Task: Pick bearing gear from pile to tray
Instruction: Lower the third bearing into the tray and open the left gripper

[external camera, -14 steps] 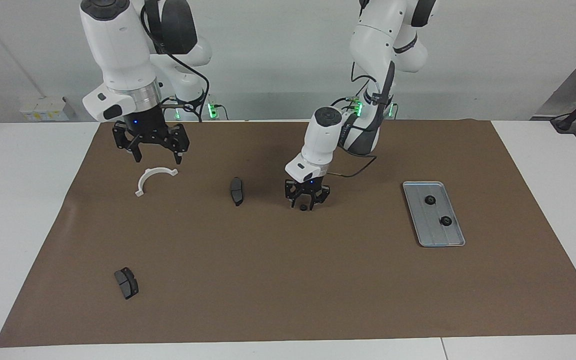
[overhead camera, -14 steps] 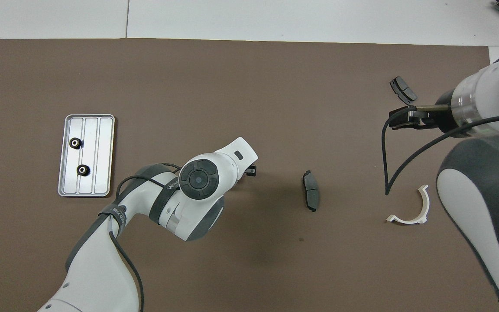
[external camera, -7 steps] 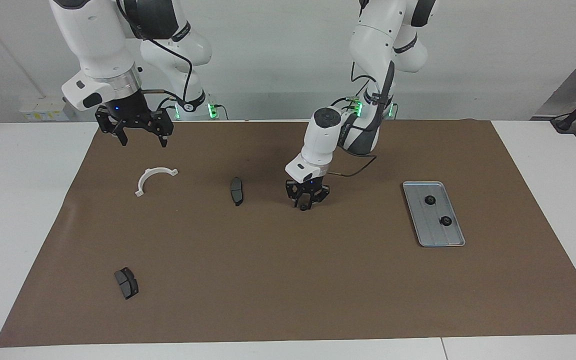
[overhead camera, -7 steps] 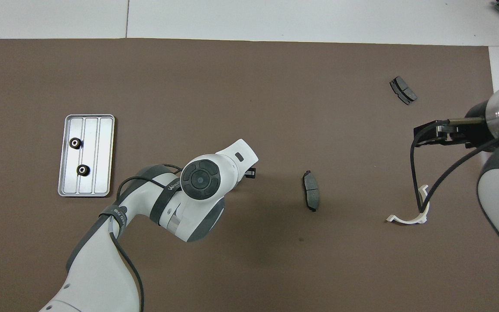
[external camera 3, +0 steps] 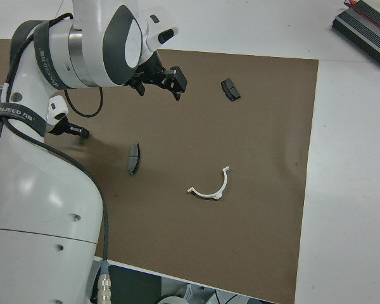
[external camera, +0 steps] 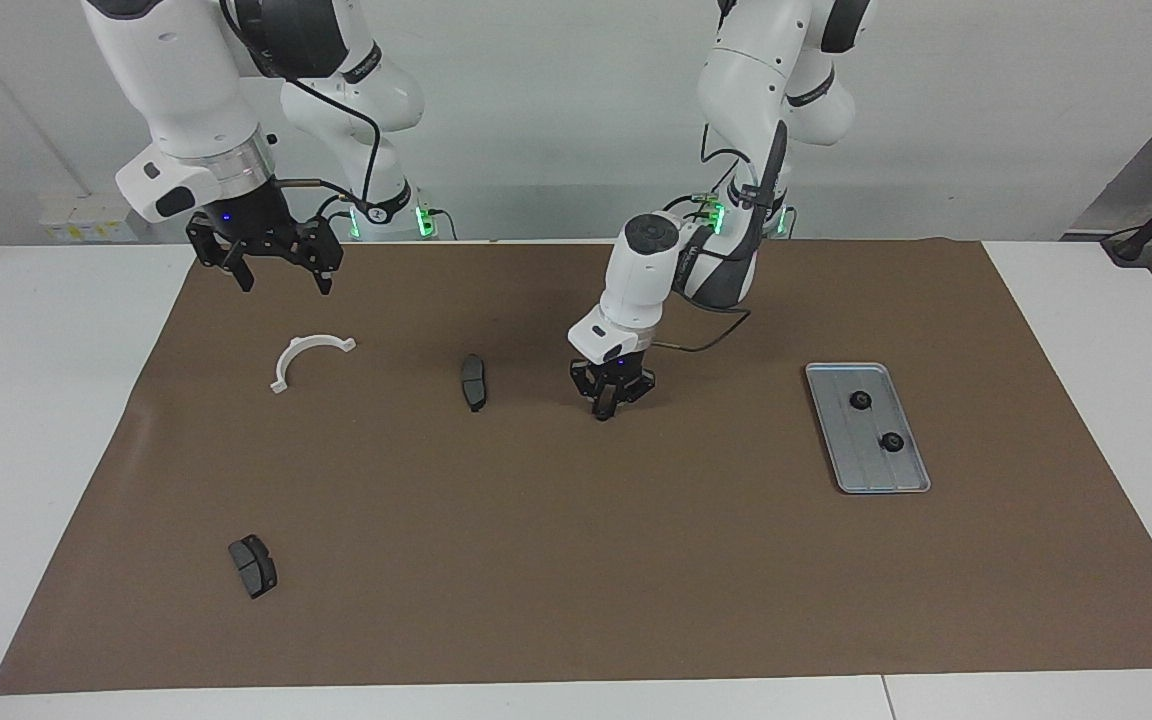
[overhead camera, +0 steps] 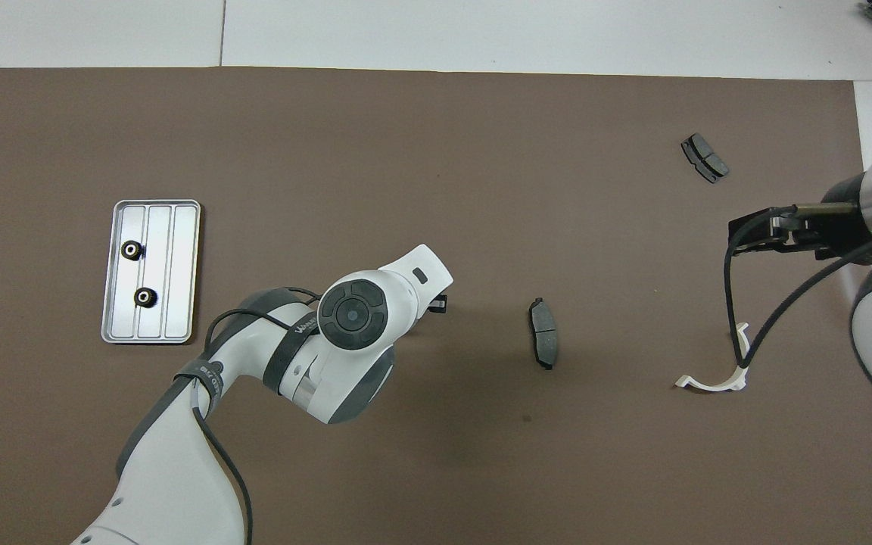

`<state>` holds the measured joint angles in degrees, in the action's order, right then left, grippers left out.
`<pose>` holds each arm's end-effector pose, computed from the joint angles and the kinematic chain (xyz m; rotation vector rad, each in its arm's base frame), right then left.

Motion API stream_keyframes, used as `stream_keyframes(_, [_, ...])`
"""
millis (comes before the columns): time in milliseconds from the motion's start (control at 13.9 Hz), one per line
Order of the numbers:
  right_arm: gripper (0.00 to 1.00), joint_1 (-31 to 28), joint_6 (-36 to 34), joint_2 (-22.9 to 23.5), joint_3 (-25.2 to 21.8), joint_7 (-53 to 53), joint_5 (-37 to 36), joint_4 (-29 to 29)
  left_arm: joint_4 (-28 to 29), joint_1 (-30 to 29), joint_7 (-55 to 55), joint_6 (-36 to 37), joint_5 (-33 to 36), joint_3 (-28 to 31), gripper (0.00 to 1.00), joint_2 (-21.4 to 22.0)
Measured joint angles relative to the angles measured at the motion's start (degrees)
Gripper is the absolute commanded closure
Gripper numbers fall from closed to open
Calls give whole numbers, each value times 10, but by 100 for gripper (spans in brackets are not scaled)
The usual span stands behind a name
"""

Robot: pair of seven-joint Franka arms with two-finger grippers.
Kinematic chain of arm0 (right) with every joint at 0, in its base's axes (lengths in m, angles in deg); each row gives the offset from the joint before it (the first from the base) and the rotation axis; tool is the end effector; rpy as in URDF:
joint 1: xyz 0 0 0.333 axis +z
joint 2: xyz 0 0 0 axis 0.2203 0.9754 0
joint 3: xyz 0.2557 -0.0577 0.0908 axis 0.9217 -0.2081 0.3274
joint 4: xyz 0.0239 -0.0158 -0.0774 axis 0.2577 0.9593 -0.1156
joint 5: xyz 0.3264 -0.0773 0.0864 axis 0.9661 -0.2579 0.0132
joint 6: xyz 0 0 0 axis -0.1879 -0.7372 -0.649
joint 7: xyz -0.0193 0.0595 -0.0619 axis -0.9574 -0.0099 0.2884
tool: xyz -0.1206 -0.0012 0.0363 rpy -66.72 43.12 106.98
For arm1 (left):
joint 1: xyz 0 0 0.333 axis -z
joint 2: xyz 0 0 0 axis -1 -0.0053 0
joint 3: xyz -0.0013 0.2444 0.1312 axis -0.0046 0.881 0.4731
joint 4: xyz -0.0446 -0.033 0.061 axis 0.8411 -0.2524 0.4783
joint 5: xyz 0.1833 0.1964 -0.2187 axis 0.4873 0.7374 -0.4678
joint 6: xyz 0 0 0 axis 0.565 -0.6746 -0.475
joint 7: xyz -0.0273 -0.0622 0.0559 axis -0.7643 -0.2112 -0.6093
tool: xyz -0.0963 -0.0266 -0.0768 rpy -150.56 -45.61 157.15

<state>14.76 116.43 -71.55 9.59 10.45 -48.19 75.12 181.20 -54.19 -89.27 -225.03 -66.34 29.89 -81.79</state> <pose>0.5066 0.0386 0.5508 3.1209 -0.1095 0.0092 0.4525 -0.3588 0.2751 2.9746 -0.2752 0.2563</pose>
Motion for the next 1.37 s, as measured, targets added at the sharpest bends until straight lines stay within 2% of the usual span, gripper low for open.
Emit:
stream_keyframes(144, [0, 1, 0, 1, -1, 0, 0, 3, -2, -1, 0, 0, 0, 5, 92, 0])
stream_keyframes(288, [0, 1, 0, 2, -1, 0, 0, 8, -15, -16, -1, 12, 0, 10, 92, 0])
stream_keyframes(576, [0, 2, 0, 4, -1, 0, 0, 12, -82, -115, 3, 98, 0, 15, 92, 5])
stream_keyframes(720, [0, 1, 0, 4, -3, 0, 0, 14, -91, -179, 11, 131, 0, 15, 91, 21])
stream_keyframes(1008, [0, 3, 0, 4, -4, 0, 0, 17, -80, -272, 93, 212, 0, 15, 88, 48])
stream_keyframes(1152, [0, 4, 1, 4, -4, 0, 0, 19, -54, -314, 171, 219, 0, 16, 88, 54])
stream_keyframes(1368, [0, 4, 9, 3, -4, 0, 0, 26, -22, -351, 235, 219, 0, 15, 78, 64])
